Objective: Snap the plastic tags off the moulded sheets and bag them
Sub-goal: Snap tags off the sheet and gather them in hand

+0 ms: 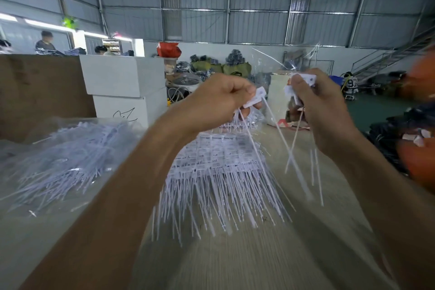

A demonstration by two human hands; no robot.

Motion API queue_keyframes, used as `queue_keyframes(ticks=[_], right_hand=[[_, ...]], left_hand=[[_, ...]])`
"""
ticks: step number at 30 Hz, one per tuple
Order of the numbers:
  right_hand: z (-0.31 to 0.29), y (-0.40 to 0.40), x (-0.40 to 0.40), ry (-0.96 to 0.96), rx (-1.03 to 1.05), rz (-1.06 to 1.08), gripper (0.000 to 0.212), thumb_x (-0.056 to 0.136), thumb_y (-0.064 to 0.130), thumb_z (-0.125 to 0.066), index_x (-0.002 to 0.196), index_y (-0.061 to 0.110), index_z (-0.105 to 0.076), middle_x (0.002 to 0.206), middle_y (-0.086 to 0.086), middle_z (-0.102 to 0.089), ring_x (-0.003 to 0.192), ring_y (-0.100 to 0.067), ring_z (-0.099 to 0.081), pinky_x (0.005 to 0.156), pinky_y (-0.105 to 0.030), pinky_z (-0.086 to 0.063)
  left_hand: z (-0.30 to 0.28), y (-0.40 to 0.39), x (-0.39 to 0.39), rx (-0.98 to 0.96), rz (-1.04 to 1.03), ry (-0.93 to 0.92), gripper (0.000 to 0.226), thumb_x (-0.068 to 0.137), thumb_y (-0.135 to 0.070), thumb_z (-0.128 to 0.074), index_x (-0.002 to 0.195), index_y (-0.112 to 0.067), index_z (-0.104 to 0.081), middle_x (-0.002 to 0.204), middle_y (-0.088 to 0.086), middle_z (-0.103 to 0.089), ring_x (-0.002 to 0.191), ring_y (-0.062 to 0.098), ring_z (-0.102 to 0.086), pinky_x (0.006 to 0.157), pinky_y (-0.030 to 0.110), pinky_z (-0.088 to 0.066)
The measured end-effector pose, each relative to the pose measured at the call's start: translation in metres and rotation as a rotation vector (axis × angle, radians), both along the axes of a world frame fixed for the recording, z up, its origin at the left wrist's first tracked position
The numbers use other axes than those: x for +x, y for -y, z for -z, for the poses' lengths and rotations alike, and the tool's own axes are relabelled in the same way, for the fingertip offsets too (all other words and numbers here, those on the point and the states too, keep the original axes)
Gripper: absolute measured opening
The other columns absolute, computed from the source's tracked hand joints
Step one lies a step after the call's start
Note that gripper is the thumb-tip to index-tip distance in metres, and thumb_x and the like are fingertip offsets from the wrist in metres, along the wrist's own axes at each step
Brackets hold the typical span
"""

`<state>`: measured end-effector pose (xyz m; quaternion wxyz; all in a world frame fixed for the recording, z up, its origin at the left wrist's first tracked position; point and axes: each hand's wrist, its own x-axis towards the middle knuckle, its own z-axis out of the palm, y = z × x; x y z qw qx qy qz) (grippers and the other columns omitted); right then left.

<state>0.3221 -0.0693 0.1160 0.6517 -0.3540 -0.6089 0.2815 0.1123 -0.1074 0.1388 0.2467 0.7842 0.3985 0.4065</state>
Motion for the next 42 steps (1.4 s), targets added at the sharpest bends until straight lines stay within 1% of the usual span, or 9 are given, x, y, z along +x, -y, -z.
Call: queue_keyframes(ticks=[3,6,11,17,22,26,33,37,42], right_hand=[[0.001,0.002,-0.012,0.017,0.016,-0.129,0.011,0.106,0.021,-0.050,0.096,0.019,-0.053,0.068,0.005,-0.058,0.050,-0.016,-0.059,0.045,-0.027,-0.049],[0.006,0.002,-0.021,0.097,0.062,-0.116,0.013,0.107,0.018,-0.048,0.095,0.018,-0.051,0.055,0.008,-0.047,0.041,-0.011,-0.039,0.041,-0.018,-0.030],[0.016,0.002,-0.027,0.154,0.004,-0.145,0.015,0.107,0.019,-0.047,0.096,0.017,-0.057,0.050,0.014,-0.044,0.041,-0.004,-0.032,0.041,-0.015,-0.025],[0.017,0.007,-0.031,0.262,-0.104,-0.225,0.037,0.102,0.054,-0.047,0.099,0.020,-0.059,0.064,0.004,-0.044,0.054,-0.009,-0.034,0.047,-0.022,-0.027],[0.021,0.012,-0.038,0.331,-0.003,-0.342,0.037,0.103,0.034,-0.055,0.103,-0.002,-0.051,0.054,0.007,-0.043,0.044,-0.009,-0.030,0.041,-0.021,-0.026],[0.020,0.012,-0.038,0.231,-0.019,-0.394,0.023,0.104,0.032,-0.051,0.093,0.013,-0.055,0.059,-0.004,-0.037,0.048,-0.015,-0.025,0.044,-0.023,-0.023],[0.023,0.009,-0.041,0.038,-0.134,-0.412,0.026,0.107,0.033,-0.047,0.106,0.008,-0.055,0.060,0.004,-0.040,0.045,-0.009,-0.032,0.043,-0.018,-0.027],[0.024,0.010,-0.045,-0.040,-0.138,-0.394,0.025,0.107,0.029,-0.047,0.109,0.006,-0.055,0.057,0.005,-0.040,0.043,-0.008,-0.032,0.043,-0.015,-0.027],[0.020,0.017,-0.052,0.136,0.079,-0.255,0.020,0.107,0.025,-0.047,0.089,0.017,-0.050,0.054,0.009,-0.041,0.043,-0.009,-0.031,0.041,-0.020,-0.027]], left_hand=[[0.004,-0.002,0.001,-0.020,-0.022,-0.047,0.023,0.105,-0.016,-0.049,0.103,-0.014,-0.072,0.078,-0.004,-0.067,0.056,-0.002,-0.050,0.053,0.010,-0.041],[0.006,-0.003,0.001,-0.009,-0.045,-0.064,0.021,0.105,-0.020,-0.052,0.108,-0.027,-0.071,0.087,0.004,-0.071,0.064,0.006,-0.055,0.054,0.013,-0.045],[0.010,-0.007,-0.002,0.007,-0.037,-0.095,0.021,0.103,-0.024,-0.055,0.111,-0.036,-0.070,0.079,0.007,-0.074,0.056,0.008,-0.057,0.049,0.014,-0.043],[0.012,-0.011,-0.003,-0.002,-0.102,-0.087,0.015,0.094,-0.027,-0.070,0.101,-0.015,-0.064,0.071,0.004,-0.075,0.061,0.024,-0.064,0.064,0.036,-0.053],[0.011,-0.012,-0.007,0.015,-0.089,-0.015,0.018,0.093,-0.017,-0.071,0.099,-0.002,-0.062,0.067,0.008,-0.074,0.060,0.020,-0.065,0.056,0.027,-0.052],[0.009,-0.010,-0.005,-0.007,-0.084,0.002,0.022,0.093,-0.028,-0.070,0.095,-0.008,-0.062,0.072,0.008,-0.075,0.059,0.019,-0.068,0.059,0.025,-0.054],[0.011,-0.006,0.012,0.337,-0.450,-0.553,0.040,0.105,-0.049,-0.035,0.087,-0.020,-0.057,0.084,0.001,-0.068,0.080,0.025,-0.065,0.079,0.046,-0.054],[0.009,-0.008,0.012,0.322,-0.462,-0.465,0.046,0.105,-0.048,-0.038,0.081,-0.016,-0.060,0.075,0.004,-0.066,0.071,0.026,-0.063,0.072,0.040,-0.054],[0.009,-0.008,0.001,-0.011,-0.149,-0.017,0.044,0.106,-0.035,-0.047,0.075,-0.009,-0.064,0.054,-0.012,-0.060,0.046,0.006,-0.048,0.054,0.022,-0.039]])
